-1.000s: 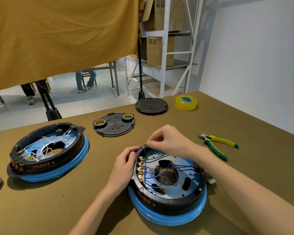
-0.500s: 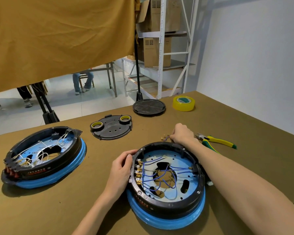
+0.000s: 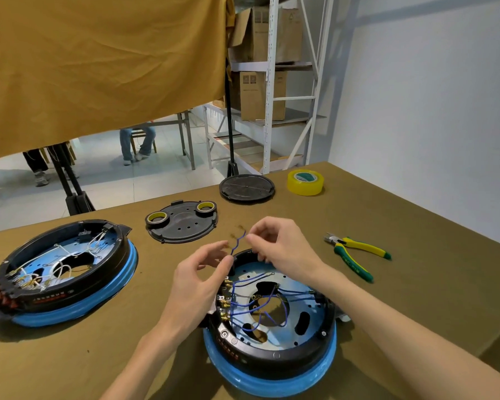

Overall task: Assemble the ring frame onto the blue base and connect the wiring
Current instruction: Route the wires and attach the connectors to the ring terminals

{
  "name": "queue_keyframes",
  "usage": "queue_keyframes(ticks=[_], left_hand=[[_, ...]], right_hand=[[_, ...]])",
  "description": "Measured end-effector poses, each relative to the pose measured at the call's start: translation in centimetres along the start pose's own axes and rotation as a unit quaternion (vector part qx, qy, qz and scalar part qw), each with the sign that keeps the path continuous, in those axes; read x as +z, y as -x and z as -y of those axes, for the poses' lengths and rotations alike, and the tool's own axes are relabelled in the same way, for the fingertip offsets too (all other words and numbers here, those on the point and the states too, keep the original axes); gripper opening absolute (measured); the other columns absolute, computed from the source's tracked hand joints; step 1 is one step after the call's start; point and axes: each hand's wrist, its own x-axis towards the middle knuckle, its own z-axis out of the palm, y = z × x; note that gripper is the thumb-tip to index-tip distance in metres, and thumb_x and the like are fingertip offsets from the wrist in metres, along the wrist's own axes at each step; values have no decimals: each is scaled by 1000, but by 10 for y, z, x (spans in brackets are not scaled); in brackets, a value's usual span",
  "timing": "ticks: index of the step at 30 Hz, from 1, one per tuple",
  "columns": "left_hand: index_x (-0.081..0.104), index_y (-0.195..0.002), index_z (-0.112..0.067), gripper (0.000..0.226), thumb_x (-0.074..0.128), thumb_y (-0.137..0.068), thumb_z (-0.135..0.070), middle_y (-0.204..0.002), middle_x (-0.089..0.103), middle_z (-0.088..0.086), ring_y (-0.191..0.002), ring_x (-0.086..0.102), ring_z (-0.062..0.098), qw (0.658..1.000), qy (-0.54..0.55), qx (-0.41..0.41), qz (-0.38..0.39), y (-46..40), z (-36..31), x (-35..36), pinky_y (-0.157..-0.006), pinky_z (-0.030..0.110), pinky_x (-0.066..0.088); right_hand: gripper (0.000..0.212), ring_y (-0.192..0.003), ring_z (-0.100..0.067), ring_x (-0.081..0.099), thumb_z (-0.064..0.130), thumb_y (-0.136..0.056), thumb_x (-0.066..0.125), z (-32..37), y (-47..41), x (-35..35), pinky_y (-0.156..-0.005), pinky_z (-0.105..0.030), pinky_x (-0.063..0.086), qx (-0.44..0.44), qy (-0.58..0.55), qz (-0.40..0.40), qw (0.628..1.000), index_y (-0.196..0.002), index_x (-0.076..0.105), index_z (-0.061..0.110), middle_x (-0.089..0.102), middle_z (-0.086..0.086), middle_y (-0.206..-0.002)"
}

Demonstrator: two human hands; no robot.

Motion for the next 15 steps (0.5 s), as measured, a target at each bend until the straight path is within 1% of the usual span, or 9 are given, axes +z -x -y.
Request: queue_keyframes(ticks=[2,4,5,7,8,10,13,15], left_hand=[[76,-108,-32,15,69,-95,-28,-96,77,-14,-94,71,9,1000,3,23,-10,1,-7,-2,-84,26,56],[78,-103,-32,15,70,-95,-22,-94,77,-13,-92,72,10,999,3,33,-5,2,-12,-6,-82,24,57],[78,-103,-33,15,70,-95,-23,-94,78,-13,-93,72,11,999,1,35,8,2,-13,-9,-82,25,57],[79,-103,-31,15,71,-92,-26,-96,77,-11,-96,71,15,998,-1,43,49,1,-17,-14,-82,31,58],[80,-104,-30,17,71,-90,-25,-97,76,-10,-96,71,18,996,-3,53,69,0,-19,-16,-82,33,58],[81,-107,-28,21,72,-88,-23,-97,74,-9,-95,69,20,992,-25,94,82,1,-23,-18,-80,31,57],[80,-108,-24,22,74,-87,-21,-100,72,-11,-98,69,18,986,-49,153,52,2,-27,-18,-82,25,55],[81,-105,-23,21,77,-85,-17,-103,71,-11,-102,69,18,987,-37,151,31,2,-28,-16,-86,25,55]], right_hand=[[8,-57,-15,63,11,-96,68,6,11,3,-54,-28,52,3,-22,19,1000,-92,70,5,69,-5,-71],[9,-57,-17,62,9,-97,68,13,18,0,-55,-28,52,19,-70,41,997,-95,67,1,68,-7,-71],[10,-58,-18,61,11,-98,67,16,20,-3,-56,-27,51,42,-113,66,991,-98,66,0,68,-8,-72],[18,-59,-17,57,19,-102,63,24,22,-11,-57,-25,49,106,-198,148,963,-104,64,2,67,-9,-76],[23,-59,-16,55,24,-103,61,27,23,-16,-57,-23,47,131,-211,190,950,-107,64,2,66,-9,-77],[27,-60,-14,51,28,-103,61,31,26,-22,-56,-20,42,157,-203,246,935,-113,64,3,66,-9,-82],[31,-63,-17,48,25,-102,64,32,30,-25,-57,-23,38,185,-220,285,914,-123,58,4,67,-14,-92],[36,-64,-17,50,27,-102,64,32,31,-25,-57,-22,40,200,-224,292,908,-129,58,4,69,-15,-96]])
